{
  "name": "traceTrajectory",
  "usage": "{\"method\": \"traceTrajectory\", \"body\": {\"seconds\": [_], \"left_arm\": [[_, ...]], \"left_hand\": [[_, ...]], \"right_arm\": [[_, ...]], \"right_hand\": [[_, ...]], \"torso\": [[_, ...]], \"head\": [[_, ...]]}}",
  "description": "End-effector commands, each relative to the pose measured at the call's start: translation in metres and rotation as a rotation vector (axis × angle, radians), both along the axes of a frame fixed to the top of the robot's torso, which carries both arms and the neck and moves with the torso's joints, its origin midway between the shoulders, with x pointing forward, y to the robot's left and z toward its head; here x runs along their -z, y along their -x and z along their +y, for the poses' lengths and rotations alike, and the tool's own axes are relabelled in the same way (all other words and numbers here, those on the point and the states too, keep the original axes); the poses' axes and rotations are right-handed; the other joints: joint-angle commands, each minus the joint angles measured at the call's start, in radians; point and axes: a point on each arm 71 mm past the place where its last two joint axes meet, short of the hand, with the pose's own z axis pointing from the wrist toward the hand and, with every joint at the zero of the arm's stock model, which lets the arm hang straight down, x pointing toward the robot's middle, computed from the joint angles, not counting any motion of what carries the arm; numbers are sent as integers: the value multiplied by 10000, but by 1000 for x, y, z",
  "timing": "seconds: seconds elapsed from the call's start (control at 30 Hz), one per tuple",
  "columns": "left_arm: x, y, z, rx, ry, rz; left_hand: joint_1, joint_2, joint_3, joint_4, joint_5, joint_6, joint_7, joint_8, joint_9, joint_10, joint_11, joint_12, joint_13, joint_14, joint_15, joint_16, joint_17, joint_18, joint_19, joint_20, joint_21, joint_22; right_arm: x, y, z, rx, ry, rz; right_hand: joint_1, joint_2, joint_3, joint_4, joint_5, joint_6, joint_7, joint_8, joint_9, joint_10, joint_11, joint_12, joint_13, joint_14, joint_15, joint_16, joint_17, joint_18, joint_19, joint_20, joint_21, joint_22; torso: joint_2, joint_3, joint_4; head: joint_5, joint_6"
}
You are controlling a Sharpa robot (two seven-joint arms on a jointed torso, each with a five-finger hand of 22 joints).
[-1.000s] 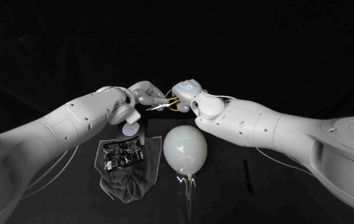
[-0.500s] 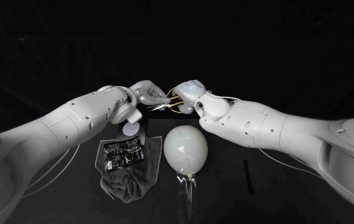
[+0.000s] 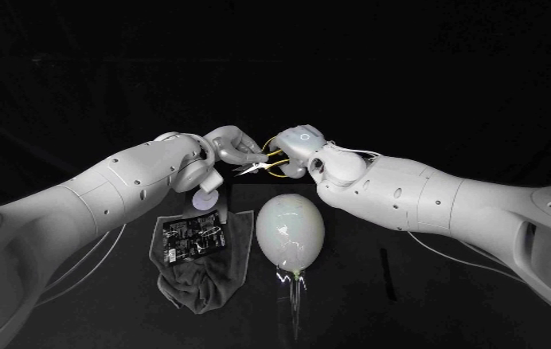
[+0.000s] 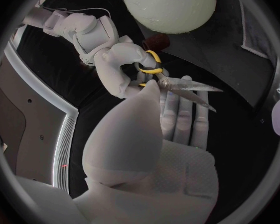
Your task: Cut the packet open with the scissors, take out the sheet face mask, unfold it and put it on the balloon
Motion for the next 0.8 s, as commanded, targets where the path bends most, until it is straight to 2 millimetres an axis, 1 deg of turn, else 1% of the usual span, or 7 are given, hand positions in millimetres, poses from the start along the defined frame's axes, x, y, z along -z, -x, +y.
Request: {"method": "traceTrajectory", "body": {"seconds": [0.03, 0.57, 0.63, 0.67, 0.7, 0.77, 0.8], "left_arm": [[7, -1, 7, -443, -697, 213], [9, -2, 9, -718, -1033, 246], [9, -2, 9, -747, -1049, 250], [9, -2, 10, -764, -1060, 255], [9, -2, 10, -779, -1069, 260], [9, -2, 10, -803, -1087, 273], [9, -2, 10, -823, -1101, 283]], "left_hand": [[-166, -4, 1534, -843, 11, -84, 27, 9, 1372, 415, -339, 45, 4, 92, -13, -48, 45, 17, -129, 12, 122, 69], [-632, -155, 2146, -1149, 8, -142, 20, 57, 1632, 489, -352, 59, 27, 152, -34, -70, 199, 31, -291, 41, 515, 338], [-697, -170, 2214, -1192, 7, -148, 18, 63, 1666, 502, -355, 62, 31, 161, -38, -73, 220, 35, -305, 44, 570, 374], [-714, -170, 2235, -1204, 7, -149, 17, 64, 1676, 508, -356, 64, 33, 165, -39, -73, 226, 35, -309, 46, 584, 384], [-714, -170, 2235, -1204, 7, -149, 17, 64, 1676, 508, -356, 64, 33, 165, -39, -73, 226, 35, -309, 46, 584, 384], [-745, -173, 2270, -1227, 6, -154, 16, 67, 1694, 514, -358, 65, 36, 173, -42, -72, 237, 36, -320, 48, 609, 401], [-753, -173, 2282, -1235, 7, -154, 15, 68, 1699, 517, -359, 66, 37, 176, -43, -71, 241, 36, -322, 49, 617, 406]], "right_arm": [[-10, 7, 13, -1027, -580, -287], [-9, 4, 12, -815, -627, 623], [-9, 3, 12, -809, -643, 716], [-9, 3, 12, -809, -668, 791], [-9, 3, 12, -816, -701, 861], [-9, 3, 12, -869, -760, 936], [-10, 3, 12, -929, -810, 967]], "right_hand": [[221, -28, 250, 21, -19, -130, 225, -6, -348, -18, -39, 32, -393, -1721, -221, -1394, -1232, -43, -864, 101, -655, -225], [311, -50, 0, 188, -42, -250, 217, 14, -1381, -892, -52, 68, -1169, -5735, 1775, -6558, -3751, -533, -4656, 1484, -3869, -3463], [318, -81, -177, 190, -15, -348, 204, -7, -1476, -1504, 293, 16, -1220, -6008, 1932, -6936, -3968, -557, -5156, 1629, -3867, -3921], [335, -79, -390, 204, -17, -383, -79, -1, -1523, -1845, 1026, 115, -1213, -6158, 2009, -7130, -4082, -556, -5376, 1706, -3855, -4151], [451, 42, -746, 230, -38, -380, -128, 17, -1615, -1805, 1212, 51, -1180, -6186, 2051, -7357, -4253, -497, -5698, 1839, -3827, -4621], [628, 158, -1137, 251, -16, -349, 132, 29, -1791, -2028, 261, 35, -1178, -6425, 2147, -7823, -4592, -466, -6432, 1984, -3894, -5760], [656, 176, -1191, 257, -25, -322, -1, 39, -1820, -2036, 488, 31, -1179, -6682, 2190, -7989, -4735, -461, -6637, 1958, -3912, -6036]], "torso": [[2, -12, 2], [0, -22, 15], [1, -20, 16], [-1, -21, 17], [-1, -21, 17], [-1, -21, 17], [-1, -19, 15]], "head": [[-18, -5], [-32, -33], [-31, -31], [-33, -35], [-33, -35], [-33, -35], [-11, -42]]}}
